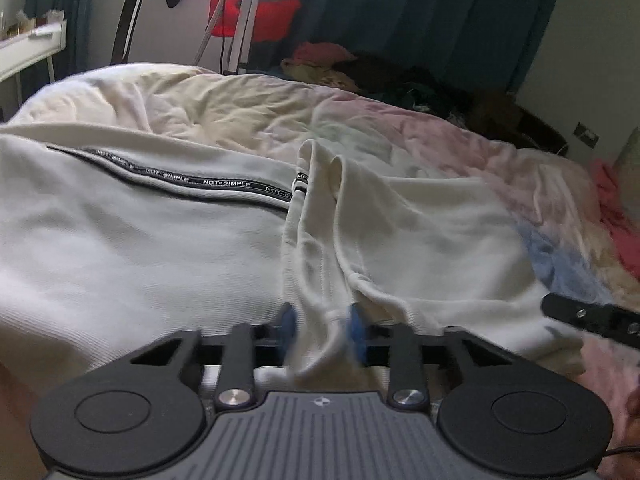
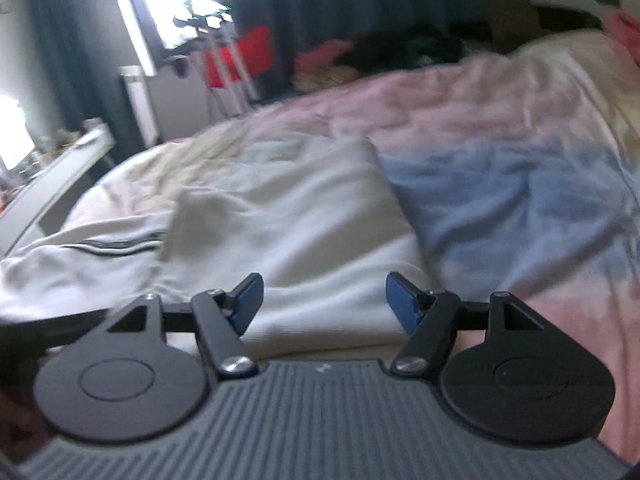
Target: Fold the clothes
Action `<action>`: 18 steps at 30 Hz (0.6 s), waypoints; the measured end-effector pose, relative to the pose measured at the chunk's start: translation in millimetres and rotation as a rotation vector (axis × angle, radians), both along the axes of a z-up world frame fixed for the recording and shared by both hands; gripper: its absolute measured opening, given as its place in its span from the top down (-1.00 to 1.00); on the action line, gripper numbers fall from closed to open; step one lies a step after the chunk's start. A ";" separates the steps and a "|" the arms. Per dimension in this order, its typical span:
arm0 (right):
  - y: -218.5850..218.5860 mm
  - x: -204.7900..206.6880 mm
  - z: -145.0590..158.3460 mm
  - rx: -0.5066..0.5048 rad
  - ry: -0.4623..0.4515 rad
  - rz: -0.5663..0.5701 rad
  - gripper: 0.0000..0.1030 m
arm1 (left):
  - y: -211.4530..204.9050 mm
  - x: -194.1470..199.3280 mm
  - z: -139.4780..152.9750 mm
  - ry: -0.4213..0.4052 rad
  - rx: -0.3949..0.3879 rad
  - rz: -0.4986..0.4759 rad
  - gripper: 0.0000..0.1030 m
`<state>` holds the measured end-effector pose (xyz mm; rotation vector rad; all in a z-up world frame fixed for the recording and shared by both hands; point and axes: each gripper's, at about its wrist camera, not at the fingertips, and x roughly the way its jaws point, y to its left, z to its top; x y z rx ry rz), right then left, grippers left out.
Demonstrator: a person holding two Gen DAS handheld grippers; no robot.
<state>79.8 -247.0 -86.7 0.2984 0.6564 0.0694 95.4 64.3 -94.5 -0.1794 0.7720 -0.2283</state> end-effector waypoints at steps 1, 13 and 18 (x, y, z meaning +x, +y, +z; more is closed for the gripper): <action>-0.5 0.4 -0.9 -0.010 0.000 -0.008 -0.35 | 2.4 -0.5 1.3 0.001 -0.017 0.000 0.76; -14.6 13.8 -20.5 0.003 0.101 -0.061 -0.35 | 29.0 -13.4 6.6 0.171 -0.166 0.067 0.81; -23.1 15.3 -20.3 0.055 0.114 -0.096 -0.35 | 31.5 -16.3 23.8 0.113 -0.134 0.061 0.01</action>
